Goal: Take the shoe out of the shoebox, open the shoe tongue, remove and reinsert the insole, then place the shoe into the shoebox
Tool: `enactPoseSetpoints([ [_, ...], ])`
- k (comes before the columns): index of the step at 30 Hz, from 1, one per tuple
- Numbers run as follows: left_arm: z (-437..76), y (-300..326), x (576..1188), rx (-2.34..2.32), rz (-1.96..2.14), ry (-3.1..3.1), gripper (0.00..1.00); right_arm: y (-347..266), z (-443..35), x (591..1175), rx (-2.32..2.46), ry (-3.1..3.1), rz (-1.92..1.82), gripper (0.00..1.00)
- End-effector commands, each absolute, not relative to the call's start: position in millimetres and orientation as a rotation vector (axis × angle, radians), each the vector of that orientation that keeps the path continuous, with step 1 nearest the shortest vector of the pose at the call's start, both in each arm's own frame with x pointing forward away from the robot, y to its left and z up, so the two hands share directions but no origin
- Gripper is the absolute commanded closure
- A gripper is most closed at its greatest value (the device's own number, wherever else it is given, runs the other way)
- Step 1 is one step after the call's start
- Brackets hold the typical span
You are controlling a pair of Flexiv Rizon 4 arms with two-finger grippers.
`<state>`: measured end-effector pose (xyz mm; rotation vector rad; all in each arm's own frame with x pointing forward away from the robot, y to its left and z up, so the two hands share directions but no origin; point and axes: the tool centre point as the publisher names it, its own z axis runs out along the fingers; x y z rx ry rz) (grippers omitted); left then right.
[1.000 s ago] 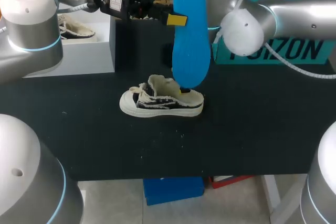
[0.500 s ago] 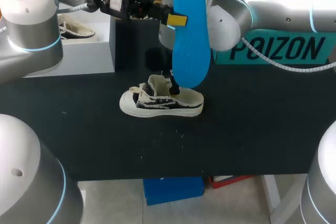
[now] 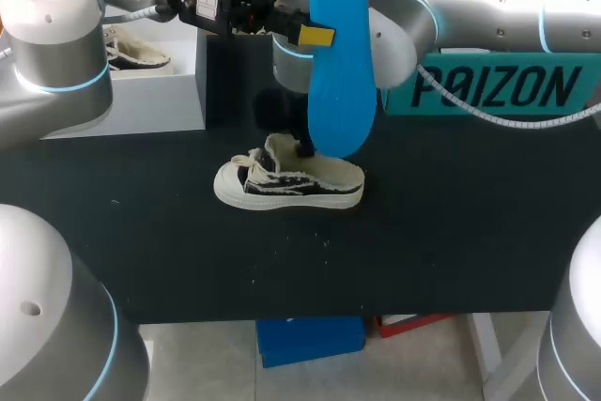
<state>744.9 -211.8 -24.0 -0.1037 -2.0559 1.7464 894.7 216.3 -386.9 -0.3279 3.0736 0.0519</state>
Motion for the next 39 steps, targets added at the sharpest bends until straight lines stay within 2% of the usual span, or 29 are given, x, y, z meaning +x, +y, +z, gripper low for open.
enactPoseSetpoints([
  [1,-24.3,-212.4,745.4,-0.106,1.744,-2.058,1.0,217.9,-387.0,894.6,-0.325,3.074,0.044,1.0],
  [13,-24.3,-212.4,745.4,-0.106,1.744,-2.058,1.0,217.9,-387.0,894.6,-0.325,3.074,0.044,1.0],
  [20,-24.3,-212.4,745.4,-0.106,1.744,-2.058,1.0,198.1,-347.5,896.6,-0.164,3.074,-0.037,1.0],
  [25,-24.3,-212.4,745.4,-0.106,1.744,-2.058,1.0,180.2,-329.5,902.0,0.144,3.064,-0.114,1.0],
  [39,-24.3,-212.4,745.4,-0.106,1.744,-2.058,1.0,155.0,-314.7,919.3,1.536,2.641,-0.198,1.0],
])
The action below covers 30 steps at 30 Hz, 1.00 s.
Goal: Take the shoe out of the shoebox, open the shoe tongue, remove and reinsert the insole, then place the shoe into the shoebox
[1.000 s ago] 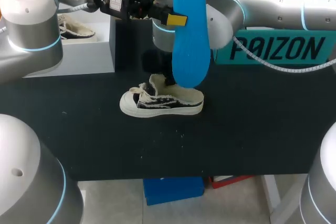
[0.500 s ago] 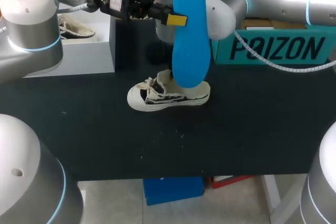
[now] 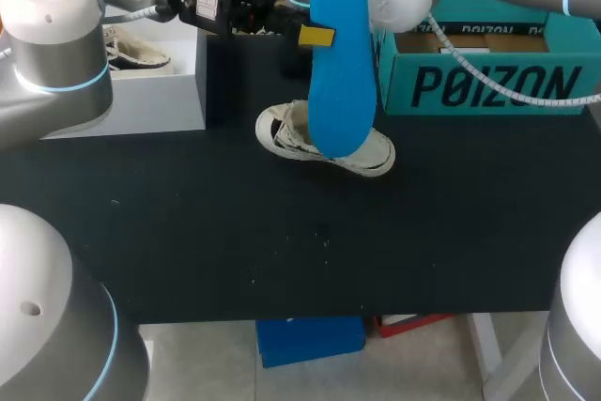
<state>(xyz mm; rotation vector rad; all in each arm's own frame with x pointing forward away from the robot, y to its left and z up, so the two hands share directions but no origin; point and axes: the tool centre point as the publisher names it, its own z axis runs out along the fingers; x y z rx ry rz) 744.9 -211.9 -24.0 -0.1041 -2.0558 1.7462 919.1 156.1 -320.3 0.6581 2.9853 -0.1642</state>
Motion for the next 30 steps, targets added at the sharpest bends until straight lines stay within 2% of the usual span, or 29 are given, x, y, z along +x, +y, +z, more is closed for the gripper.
enactPoseSetpoints([
  [1,-24.3,-212.4,745.4,-0.106,1.744,-2.058,1.0,153.3,-314.2,920.7,1.654,2.562,-0.195,1.0],
  [10,-24.3,-212.4,745.4,-0.106,1.744,-2.058,1.0,149.5,-314.1,911.0,2.14,2.233,-0.158,1.0],
  [30,-24.3,-212.4,745.4,-0.106,1.744,-2.058,1.0,159.9,-352.3,900.5,2.366,2.013,-0.168,1.0],
])
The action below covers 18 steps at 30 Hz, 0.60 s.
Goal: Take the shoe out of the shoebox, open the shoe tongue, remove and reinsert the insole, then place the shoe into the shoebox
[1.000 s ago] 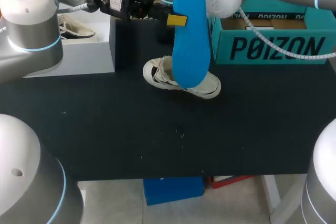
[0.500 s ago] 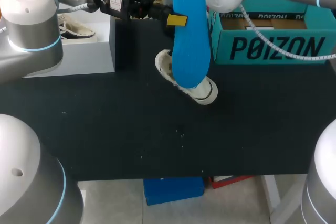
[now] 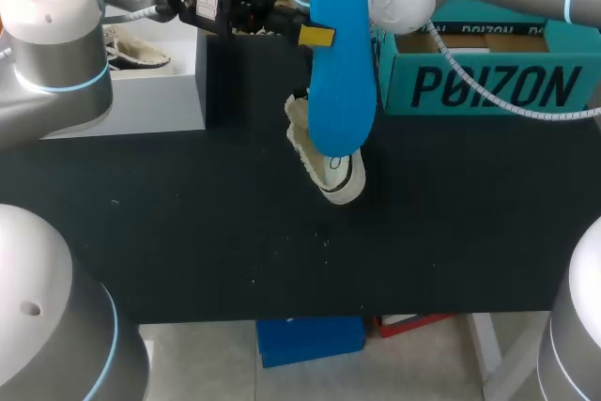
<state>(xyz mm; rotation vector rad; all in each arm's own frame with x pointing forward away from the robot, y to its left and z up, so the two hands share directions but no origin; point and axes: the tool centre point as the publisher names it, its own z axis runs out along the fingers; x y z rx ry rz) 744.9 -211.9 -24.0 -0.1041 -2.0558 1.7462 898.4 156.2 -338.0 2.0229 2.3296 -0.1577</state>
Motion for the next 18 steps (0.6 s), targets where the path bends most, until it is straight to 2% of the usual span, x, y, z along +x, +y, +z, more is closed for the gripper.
enactPoseSetpoints([
  [1,-24.3,-212.4,745.4,-0.106,1.744,-2.058,1.0,160.1,-354.6,900.2,2.366,2.014,-0.169,1.0],
  [15,-24.3,-212.4,745.4,-0.106,1.744,-2.058,1.0,138.6,-385.0,894.8,2.339,2.007,-0.152,1.0],
  [16,-24.3,-212.4,745.4,-0.106,1.744,-2.058,1.0,136.8,-385.7,894.2,2.342,2.006,-0.143,0.86],
  [17,-24.3,-212.4,745.4,-0.106,1.744,-2.058,1.0,135.2,-386.1,893.5,2.345,2.003,-0.136,0.5],
  [18,-24.3,-212.4,745.4,-0.106,1.744,-2.058,1.0,132.7,-387.2,892.6,2.361,1.987,-0.132,0.0],
])
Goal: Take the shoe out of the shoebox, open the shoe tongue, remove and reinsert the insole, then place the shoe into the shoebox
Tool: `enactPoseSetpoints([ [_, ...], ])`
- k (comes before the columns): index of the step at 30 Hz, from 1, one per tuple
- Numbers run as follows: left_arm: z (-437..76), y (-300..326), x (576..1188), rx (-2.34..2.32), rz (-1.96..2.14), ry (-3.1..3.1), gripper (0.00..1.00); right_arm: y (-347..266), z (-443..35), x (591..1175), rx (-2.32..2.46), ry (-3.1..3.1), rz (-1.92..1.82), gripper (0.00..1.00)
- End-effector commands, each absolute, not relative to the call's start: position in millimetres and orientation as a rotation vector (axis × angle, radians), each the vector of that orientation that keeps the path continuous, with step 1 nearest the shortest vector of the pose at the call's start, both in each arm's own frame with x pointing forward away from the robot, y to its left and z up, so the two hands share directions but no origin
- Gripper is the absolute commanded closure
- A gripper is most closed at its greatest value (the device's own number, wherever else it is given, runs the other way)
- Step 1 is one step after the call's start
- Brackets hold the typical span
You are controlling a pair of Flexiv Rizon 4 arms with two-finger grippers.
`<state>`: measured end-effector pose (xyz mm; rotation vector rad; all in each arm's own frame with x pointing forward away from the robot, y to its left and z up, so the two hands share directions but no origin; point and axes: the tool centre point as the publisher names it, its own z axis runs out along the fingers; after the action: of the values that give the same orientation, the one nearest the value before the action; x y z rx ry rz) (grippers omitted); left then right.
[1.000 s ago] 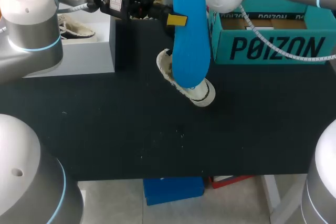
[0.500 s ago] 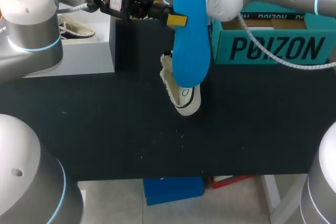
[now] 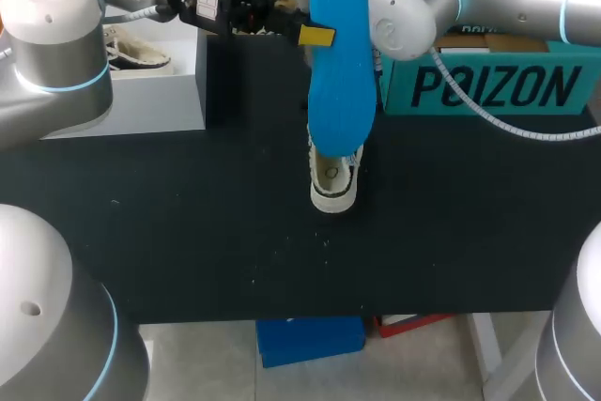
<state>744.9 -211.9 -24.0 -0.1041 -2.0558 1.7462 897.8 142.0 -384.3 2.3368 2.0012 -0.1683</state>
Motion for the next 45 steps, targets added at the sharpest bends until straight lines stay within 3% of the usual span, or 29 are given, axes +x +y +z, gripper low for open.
enactPoseSetpoints([
  [1,-24.3,-212.4,745.4,-0.106,1.744,-2.058,1.0,130.3,-388.1,891.8,2.379,1.985,-0.127,0.0],
  [13,-24.3,-212.4,745.4,-0.106,1.744,-2.058,1.0,116.1,-356.1,885.7,2.539,2.037,0.16,0.0],
  [29,-24.3,-212.4,745.4,-0.106,1.744,-2.058,1.0,110.2,-301.9,881.3,2.499,2.23,1.093,0.0],
  [43,-24.3,-212.4,745.4,-0.106,1.744,-2.058,1.0,108.2,-300.4,880.8,2.502,2.23,1.058,0.0],
  [45,-24.3,-212.4,745.4,-0.106,1.744,-2.058,1.0,99.7,-300.0,878.1,2.67,2.263,1.238,0.0],
])
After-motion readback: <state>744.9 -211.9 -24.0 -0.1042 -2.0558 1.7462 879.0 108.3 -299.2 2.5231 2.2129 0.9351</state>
